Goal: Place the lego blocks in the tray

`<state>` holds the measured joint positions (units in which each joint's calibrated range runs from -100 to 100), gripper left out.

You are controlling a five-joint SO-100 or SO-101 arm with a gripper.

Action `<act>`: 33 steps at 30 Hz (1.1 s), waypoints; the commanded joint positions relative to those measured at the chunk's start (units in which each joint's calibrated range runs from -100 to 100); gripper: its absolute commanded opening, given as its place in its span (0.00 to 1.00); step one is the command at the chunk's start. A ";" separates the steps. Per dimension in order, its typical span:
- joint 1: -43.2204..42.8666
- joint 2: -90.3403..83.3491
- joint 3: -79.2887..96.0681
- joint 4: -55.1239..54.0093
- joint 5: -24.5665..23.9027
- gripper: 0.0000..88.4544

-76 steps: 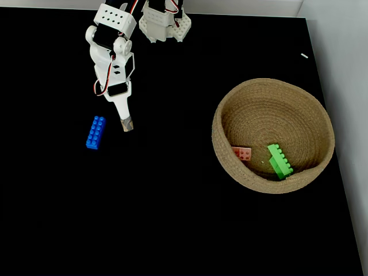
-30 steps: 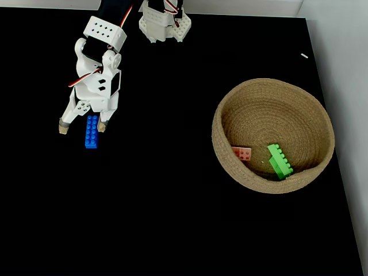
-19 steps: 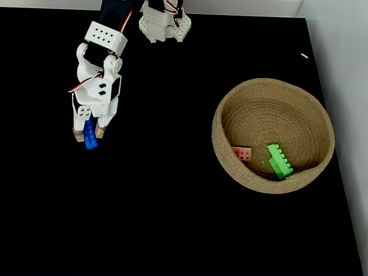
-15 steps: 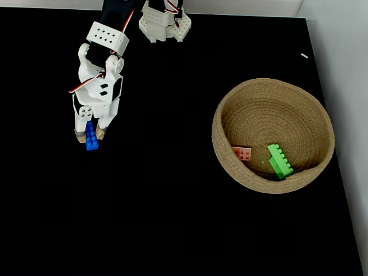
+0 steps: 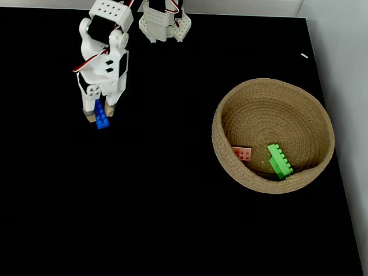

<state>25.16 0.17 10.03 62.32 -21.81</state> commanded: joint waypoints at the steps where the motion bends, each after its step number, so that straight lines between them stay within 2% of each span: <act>1: -10.16 -13.84 -7.71 15.10 1.47 0.00; 6: -24.83 -21.92 -6.98 17.19 1.47 0.00; 11: -39.10 -24.93 -3.60 14.60 1.12 0.00; 18: -53.52 -24.59 3.60 -1.81 -1.51 0.01; 23: -58.30 -22.96 9.62 -10.89 2.64 0.04; 26: -57.56 -21.49 11.45 -12.05 2.88 0.13; 30: -56.57 -21.24 13.45 -11.89 3.13 0.36; 33: -55.25 -21.92 13.54 -10.30 3.57 0.47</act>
<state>-31.76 -20.19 24.61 51.28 -18.53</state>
